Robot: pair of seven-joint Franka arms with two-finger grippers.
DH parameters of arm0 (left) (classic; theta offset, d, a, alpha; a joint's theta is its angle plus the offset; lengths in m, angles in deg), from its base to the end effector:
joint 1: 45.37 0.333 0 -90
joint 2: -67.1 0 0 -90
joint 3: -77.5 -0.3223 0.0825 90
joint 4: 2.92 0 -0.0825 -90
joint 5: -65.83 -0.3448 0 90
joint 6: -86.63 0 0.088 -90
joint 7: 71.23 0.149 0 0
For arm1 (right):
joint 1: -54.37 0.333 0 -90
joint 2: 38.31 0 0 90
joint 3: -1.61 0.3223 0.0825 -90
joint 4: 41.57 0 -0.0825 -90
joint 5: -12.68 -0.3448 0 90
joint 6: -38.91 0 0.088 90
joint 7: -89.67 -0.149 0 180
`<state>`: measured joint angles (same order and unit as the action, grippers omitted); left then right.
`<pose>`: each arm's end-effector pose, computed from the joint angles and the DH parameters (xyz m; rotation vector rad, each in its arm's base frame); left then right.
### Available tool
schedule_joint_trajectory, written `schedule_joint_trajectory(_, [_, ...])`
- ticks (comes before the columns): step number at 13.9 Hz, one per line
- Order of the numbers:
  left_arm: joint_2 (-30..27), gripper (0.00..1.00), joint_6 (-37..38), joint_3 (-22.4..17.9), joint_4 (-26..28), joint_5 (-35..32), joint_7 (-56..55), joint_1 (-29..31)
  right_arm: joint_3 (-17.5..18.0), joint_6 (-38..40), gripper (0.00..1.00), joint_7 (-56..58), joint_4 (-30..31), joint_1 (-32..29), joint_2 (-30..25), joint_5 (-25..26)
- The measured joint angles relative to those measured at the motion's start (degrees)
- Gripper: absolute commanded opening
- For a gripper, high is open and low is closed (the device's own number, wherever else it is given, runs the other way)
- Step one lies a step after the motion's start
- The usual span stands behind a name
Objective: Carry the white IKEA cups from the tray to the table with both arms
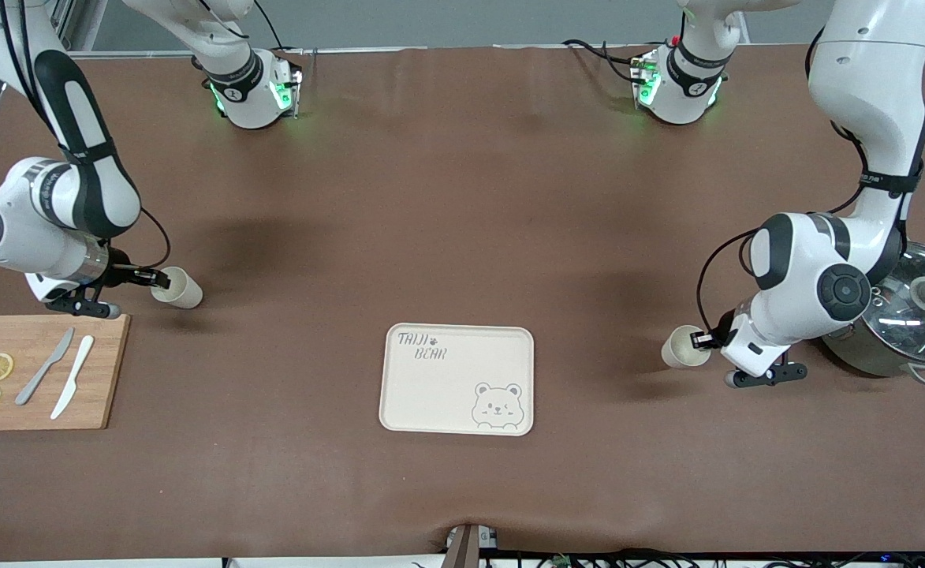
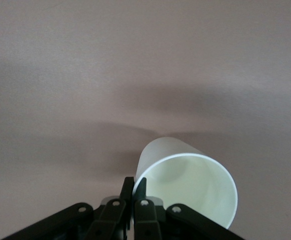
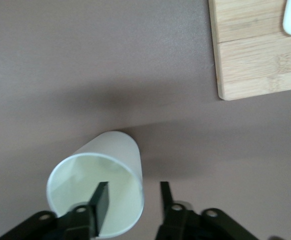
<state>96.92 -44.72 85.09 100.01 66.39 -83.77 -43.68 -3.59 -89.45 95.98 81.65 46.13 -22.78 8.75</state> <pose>0.6229 -0.0595 0.2496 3.0648 0.2135 -0.0487 0.5019 -0.1158 0.2547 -3.0632 0.2622 0.2661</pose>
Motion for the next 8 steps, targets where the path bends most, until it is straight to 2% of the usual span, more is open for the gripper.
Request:
schedule_joint_trajectory(3, [1.26,0.0,-0.86,-0.03,-0.01,0.0,0.07,0.67,-0.02,19.21,1.0,0.0,-14.69,-0.06,-0.5,1.82])
schedule_joint_trajectory(4, [1.51,0.35,-1.06,-0.03,-0.03,0.0,0.07,0.94,0.01,24.02,1.0,0.01,-20.17,-0.06,-0.38,3.14])
schedule_joint_trajectory(5, [1.66,0.83,-1.21,-0.03,-0.11,0.0,0.08,1.14,0.15,28.16,1.0,0.02,-25.3,-0.03,0.0,4.17])
schedule_joint_trajectory(6, [1.77,1.0,-1.23,-0.03,-0.28,0.0,0.09,1.19,0.37,31.91,1.0,0.03,-29.96,0.11,0.67,4.56])
schedule_joint_trajectory(8, [1.84,1.0,-1.26,0.04,-0.67,0.0,0.09,1.14,0.87,40.05,1.0,0.03,-38.6,1.26,2.26,4.95])
